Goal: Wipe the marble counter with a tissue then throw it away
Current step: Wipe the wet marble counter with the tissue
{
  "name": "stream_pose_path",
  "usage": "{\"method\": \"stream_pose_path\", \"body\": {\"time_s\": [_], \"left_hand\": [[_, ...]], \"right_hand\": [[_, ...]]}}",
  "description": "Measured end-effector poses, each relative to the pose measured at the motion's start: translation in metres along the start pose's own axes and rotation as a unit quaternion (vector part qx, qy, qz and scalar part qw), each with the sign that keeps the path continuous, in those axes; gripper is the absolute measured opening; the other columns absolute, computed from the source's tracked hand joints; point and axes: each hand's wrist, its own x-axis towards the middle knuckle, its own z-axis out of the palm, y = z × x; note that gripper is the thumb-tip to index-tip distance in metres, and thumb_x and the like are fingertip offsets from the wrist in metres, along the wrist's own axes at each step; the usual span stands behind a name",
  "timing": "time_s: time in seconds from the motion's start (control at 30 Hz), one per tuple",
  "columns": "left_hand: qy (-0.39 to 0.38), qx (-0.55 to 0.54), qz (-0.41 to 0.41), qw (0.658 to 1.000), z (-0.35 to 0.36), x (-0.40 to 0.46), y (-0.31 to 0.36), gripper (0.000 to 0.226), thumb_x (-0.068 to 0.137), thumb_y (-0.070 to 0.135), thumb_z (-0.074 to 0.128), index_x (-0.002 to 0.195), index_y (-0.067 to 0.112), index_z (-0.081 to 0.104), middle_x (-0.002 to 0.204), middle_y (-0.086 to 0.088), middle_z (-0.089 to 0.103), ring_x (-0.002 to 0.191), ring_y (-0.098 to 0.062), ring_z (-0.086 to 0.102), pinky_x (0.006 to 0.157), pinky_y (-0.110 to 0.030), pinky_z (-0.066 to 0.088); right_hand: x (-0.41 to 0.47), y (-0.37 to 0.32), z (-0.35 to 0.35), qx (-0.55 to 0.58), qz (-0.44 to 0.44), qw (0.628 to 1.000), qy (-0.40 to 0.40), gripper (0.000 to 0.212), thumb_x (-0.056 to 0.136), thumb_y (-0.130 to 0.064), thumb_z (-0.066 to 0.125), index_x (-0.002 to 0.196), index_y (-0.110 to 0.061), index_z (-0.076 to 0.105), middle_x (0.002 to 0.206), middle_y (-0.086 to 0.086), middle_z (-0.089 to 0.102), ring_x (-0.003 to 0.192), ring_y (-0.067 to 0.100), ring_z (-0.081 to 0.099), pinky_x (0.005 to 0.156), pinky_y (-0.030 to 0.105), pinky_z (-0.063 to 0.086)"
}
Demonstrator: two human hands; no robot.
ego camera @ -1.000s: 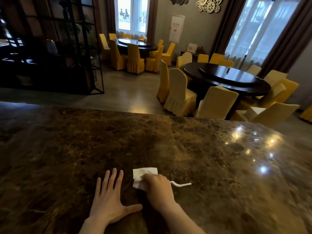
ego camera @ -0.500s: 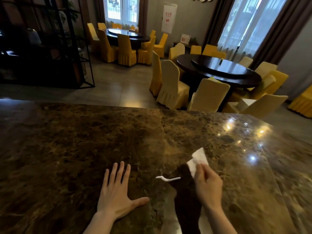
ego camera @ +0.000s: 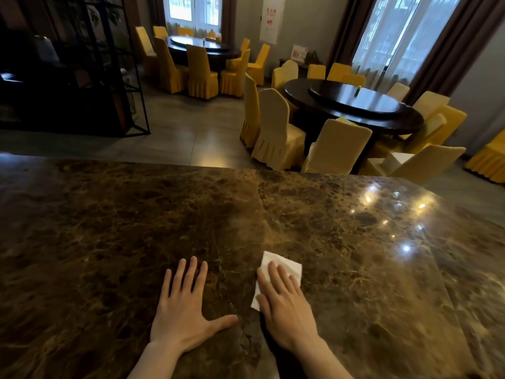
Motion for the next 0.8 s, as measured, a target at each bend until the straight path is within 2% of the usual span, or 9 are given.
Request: {"method": "stream_pose_path", "body": {"time_s": [0.17, 0.27, 0.33, 0.43, 0.53, 0.63, 0.8], "left_hand": [[-0.020, 0.015, -0.005, 1.000, -0.003, 0.000, 0.002, 0.141, 0.050, 0.115, 0.010, 0.156, 0.029, -0.024, 0.166, 0.005, -0.032, 0.150, -0.019, -0.038, 0.128, -0.052, -0.017], [-0.025, 0.021, -0.010, 0.999, -0.004, 0.000, 0.002, 0.141, 0.050, 0.115, 0.009, 0.156, 0.029, -0.025, 0.166, 0.005, -0.033, 0.149, -0.019, -0.039, 0.128, -0.053, -0.017], [-0.027, 0.016, -0.010, 0.999, -0.003, 0.000, 0.002, 0.141, 0.050, 0.116, 0.010, 0.156, 0.029, -0.024, 0.166, 0.006, -0.031, 0.150, -0.018, -0.038, 0.128, -0.052, -0.017], [-0.030, 0.013, -0.013, 0.999, -0.005, 0.001, 0.001, 0.141, 0.050, 0.116, 0.012, 0.155, 0.029, -0.024, 0.167, 0.005, -0.029, 0.151, -0.018, -0.035, 0.128, -0.051, -0.015], [-0.029, 0.025, -0.015, 0.999, -0.006, 0.001, 0.003, 0.140, 0.048, 0.116, 0.009, 0.154, 0.029, -0.025, 0.166, 0.003, -0.028, 0.152, -0.020, -0.031, 0.129, -0.051, -0.013], [-0.032, 0.017, -0.013, 0.999, -0.010, 0.001, 0.005, 0.141, 0.048, 0.116, 0.010, 0.154, 0.029, -0.024, 0.166, 0.004, -0.028, 0.152, -0.019, -0.030, 0.129, -0.051, -0.013], [-0.040, 0.023, -0.016, 0.999, -0.014, 0.000, 0.007, 0.140, 0.047, 0.116, 0.007, 0.151, 0.031, -0.030, 0.163, 0.005, -0.034, 0.152, -0.019, -0.032, 0.128, -0.051, -0.016]], "right_hand": [[-0.010, 0.054, -0.015, 0.012, 0.181, 0.983, 0.017, 0.058, 0.107, -0.046, 0.020, 0.161, -0.029, 0.007, 0.171, 0.006, -0.001, 0.156, 0.025, -0.007, 0.127, 0.044, 0.003], [-0.009, 0.048, -0.017, 0.027, 0.214, 0.976, 0.018, 0.058, 0.108, -0.042, 0.020, 0.161, -0.024, 0.006, 0.170, 0.009, -0.003, 0.156, 0.028, -0.008, 0.127, 0.046, 0.001], [-0.004, 0.024, -0.014, 0.038, 0.156, 0.987, 0.022, 0.058, 0.108, -0.040, 0.021, 0.161, -0.021, 0.007, 0.170, 0.008, -0.002, 0.156, 0.029, -0.008, 0.126, 0.043, -0.003], [0.001, -0.021, -0.006, 0.061, 0.013, 0.998, 0.002, 0.058, 0.108, -0.039, 0.023, 0.161, -0.024, 0.008, 0.170, 0.002, -0.004, 0.155, 0.025, -0.011, 0.122, 0.039, -0.012], [-0.001, -0.038, 0.001, 0.076, -0.051, 0.996, -0.019, 0.060, 0.107, -0.043, 0.019, 0.161, -0.026, 0.000, 0.169, -0.005, -0.005, 0.155, 0.019, -0.012, 0.126, 0.042, -0.008], [-0.005, -0.010, 0.000, 0.057, 0.005, 0.998, 0.013, 0.061, 0.107, -0.040, 0.023, 0.161, -0.021, 0.002, 0.169, -0.002, -0.001, 0.155, 0.020, -0.010, 0.126, 0.042, -0.007], [-0.015, 0.046, -0.010, 0.033, 0.174, 0.983, 0.043, 0.060, 0.108, -0.040, 0.017, 0.161, -0.014, 0.002, 0.170, 0.005, -0.004, 0.155, 0.020, -0.011, 0.125, 0.036, -0.007]]}}
